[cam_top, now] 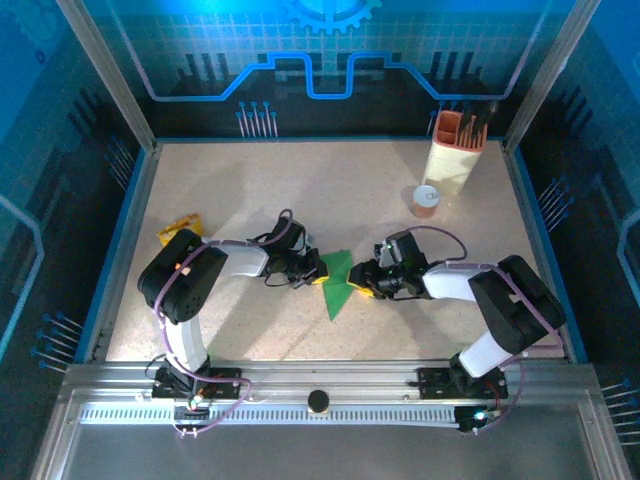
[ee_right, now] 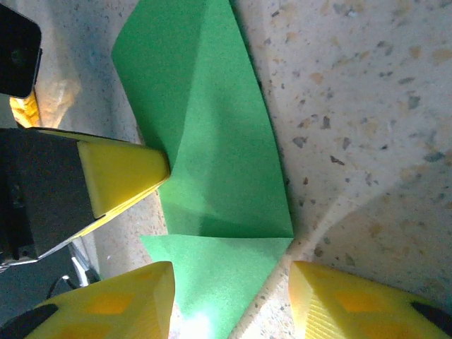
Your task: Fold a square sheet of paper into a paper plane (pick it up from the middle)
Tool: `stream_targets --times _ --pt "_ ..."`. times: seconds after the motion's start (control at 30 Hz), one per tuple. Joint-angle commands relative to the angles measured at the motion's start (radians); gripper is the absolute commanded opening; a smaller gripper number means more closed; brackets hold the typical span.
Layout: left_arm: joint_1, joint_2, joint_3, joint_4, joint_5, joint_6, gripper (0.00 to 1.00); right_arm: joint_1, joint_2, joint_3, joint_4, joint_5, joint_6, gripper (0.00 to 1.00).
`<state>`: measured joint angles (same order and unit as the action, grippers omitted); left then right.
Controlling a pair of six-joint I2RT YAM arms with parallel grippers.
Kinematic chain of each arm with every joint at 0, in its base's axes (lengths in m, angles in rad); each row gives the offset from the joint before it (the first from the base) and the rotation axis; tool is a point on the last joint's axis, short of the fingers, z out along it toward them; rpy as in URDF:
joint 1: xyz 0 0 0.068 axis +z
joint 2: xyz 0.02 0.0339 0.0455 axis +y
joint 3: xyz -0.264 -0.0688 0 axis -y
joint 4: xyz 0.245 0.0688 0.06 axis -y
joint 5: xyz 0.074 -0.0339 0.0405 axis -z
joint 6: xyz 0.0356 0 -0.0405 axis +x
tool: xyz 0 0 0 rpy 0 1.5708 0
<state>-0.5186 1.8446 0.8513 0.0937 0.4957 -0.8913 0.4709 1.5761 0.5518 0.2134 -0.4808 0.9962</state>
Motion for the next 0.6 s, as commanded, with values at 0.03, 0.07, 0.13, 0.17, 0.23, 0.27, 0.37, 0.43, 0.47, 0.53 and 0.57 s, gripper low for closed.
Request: stream_targets --times 0.03,0.07,0.13,0.17,0.23,0.27,0.37,0.43,0.47,0.53,0.57 --pt "0.010 0.010 -0.039 -0.033 -0.010 0.003 0.00 0.001 0.044 0.027 0.123 -0.060 0.015 0.45" --pt "0.009 0.006 -0.039 -0.034 -0.008 0.001 0.00 0.000 0.045 0.025 0.145 -0.059 0.023 0.45" --pt "0.010 -0.001 -0.040 -0.034 -0.001 0.004 0.00 -0.007 0.047 0.038 0.148 -0.072 0.018 0.45" --pt "0.009 -0.004 -0.038 -0.036 -0.003 0.006 0.00 -0.010 0.050 0.052 0.128 -0.081 0.002 0.44" --pt "0.010 -0.008 -0.042 -0.038 -0.011 0.007 0.00 -0.017 0.052 0.075 0.078 -0.069 -0.025 0.43" --pt "0.009 -0.010 -0.043 -0.037 -0.015 0.007 0.00 -0.020 0.051 0.081 0.062 -0.067 -0.031 0.43" --pt "0.009 -0.010 -0.042 -0.040 -0.015 0.007 0.00 -0.021 0.024 0.082 0.018 -0.048 -0.042 0.44" --pt "0.010 -0.012 -0.047 -0.032 -0.019 0.003 0.00 -0.021 0.009 0.085 -0.044 -0.025 -0.059 0.45" --pt "0.010 -0.012 -0.049 -0.029 -0.021 -0.001 0.00 -0.021 0.004 0.089 -0.078 -0.014 -0.073 0.45" --pt "0.010 -0.012 -0.048 -0.027 -0.021 -0.005 0.00 -0.019 -0.012 0.090 -0.141 0.023 -0.088 0.45" --pt "0.010 -0.012 -0.046 -0.029 -0.020 -0.005 0.00 -0.017 -0.022 0.088 -0.168 0.040 -0.090 0.46"
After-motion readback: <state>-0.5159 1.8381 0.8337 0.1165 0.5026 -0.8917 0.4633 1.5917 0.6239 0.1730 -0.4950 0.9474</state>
